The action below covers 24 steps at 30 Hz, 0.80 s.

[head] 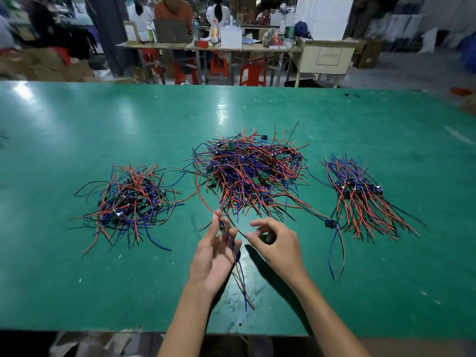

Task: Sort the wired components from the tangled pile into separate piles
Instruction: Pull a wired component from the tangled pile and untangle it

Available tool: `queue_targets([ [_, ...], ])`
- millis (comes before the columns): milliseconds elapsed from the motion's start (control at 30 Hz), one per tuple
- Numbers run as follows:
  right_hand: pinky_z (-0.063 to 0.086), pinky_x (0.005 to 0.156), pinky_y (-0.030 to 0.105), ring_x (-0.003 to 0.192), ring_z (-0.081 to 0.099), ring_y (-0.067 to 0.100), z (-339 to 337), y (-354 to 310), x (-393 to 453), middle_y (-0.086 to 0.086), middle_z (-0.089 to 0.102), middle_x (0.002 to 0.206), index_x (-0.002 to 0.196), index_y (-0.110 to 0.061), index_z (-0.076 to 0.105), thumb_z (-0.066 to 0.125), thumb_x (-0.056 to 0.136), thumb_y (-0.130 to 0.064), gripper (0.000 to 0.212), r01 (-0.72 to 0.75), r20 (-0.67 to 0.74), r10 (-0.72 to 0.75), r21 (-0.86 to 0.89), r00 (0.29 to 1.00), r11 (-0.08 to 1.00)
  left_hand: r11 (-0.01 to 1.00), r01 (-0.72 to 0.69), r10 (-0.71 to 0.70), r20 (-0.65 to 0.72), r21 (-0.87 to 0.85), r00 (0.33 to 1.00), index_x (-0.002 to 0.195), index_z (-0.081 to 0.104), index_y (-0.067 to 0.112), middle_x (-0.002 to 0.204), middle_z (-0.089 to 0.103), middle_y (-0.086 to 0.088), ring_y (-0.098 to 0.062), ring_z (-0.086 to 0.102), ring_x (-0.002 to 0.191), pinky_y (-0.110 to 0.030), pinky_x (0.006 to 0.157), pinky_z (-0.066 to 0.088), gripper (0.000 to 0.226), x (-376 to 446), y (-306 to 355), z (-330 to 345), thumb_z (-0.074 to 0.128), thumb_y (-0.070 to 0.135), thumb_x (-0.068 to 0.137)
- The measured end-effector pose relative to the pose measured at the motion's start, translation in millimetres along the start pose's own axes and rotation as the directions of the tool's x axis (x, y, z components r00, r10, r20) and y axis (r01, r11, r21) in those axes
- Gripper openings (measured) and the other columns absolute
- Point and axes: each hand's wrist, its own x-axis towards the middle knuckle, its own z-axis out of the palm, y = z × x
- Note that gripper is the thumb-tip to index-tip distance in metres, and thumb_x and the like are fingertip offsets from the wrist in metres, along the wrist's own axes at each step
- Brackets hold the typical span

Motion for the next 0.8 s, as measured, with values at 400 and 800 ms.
queue_targets([
  [400, 0.051, 0.077, 0.035, 0.089, 0.059, 0.008, 4.4, -7.2, -8.2, -0.017, 0.071, 0.092, 0.099, -0.031, 0.073, 0.080, 0.086, -0.023, 0.017, 0.329, 0.092, -0.322, -0.073, 0.942, 0.941, 0.998, -0.049, 0.050, 0.013, -0.042, 0.999, 0.091, 0.079, 0.021, 0.081, 0.066, 0.001, -0.014, 0.063, 0.064, -0.034, 0.054, 0.059, 0.015, -5.4, -0.5, 4.3, 0.066, 0.023, 0.084],
  [800, 0.048, 0.077, 0.026, 0.081, 0.048, -0.004, 4.2, -16.8, -14.1, -0.017, 0.067, 0.095, 0.116, -0.028, 0.069, 0.072, 0.087, -0.043, 0.033, 0.466, 0.029, -0.466, -0.120, 0.884, 0.877, 0.981, -0.052, 0.058, -0.031, 0.190, 0.998, 0.102, 0.062, 0.018, 0.083, 0.061, -0.006, -0.018, 0.062, 0.072, -0.022, 0.049, 0.051, 0.024, -3.2, -3.6, 1.4, 0.068, 0.030, 0.082],
])
